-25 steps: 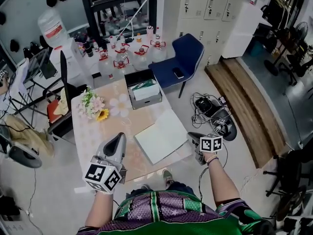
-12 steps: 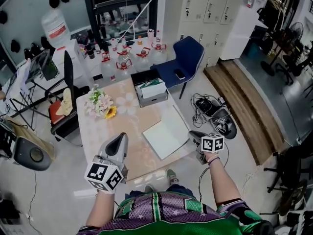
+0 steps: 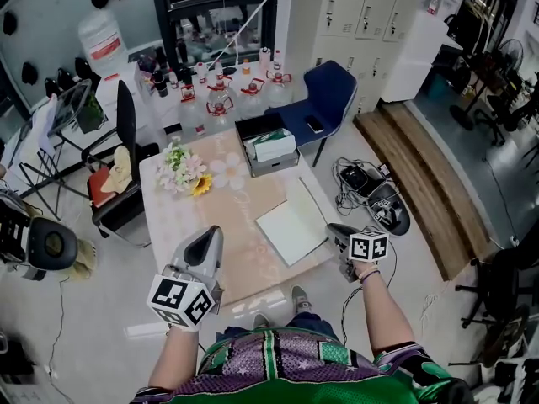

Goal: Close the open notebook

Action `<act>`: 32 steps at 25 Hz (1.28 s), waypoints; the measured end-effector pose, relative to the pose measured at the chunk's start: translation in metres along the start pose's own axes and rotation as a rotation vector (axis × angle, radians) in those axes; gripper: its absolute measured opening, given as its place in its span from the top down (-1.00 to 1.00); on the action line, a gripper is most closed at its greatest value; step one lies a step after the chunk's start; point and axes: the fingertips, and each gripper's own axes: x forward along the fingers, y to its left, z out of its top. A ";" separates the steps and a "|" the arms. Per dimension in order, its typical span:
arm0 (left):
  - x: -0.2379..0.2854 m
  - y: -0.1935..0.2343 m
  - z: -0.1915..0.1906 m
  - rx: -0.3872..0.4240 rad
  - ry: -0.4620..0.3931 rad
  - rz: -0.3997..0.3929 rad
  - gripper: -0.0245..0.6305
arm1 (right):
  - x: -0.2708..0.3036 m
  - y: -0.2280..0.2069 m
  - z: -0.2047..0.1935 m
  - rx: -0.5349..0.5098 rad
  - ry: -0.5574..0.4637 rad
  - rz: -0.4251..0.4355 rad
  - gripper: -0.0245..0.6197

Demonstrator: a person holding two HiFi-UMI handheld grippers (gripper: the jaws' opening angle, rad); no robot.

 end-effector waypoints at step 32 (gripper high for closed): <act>-0.014 -0.010 -0.008 -0.028 0.001 -0.012 0.87 | 0.010 0.083 -0.046 -0.183 0.074 0.103 0.70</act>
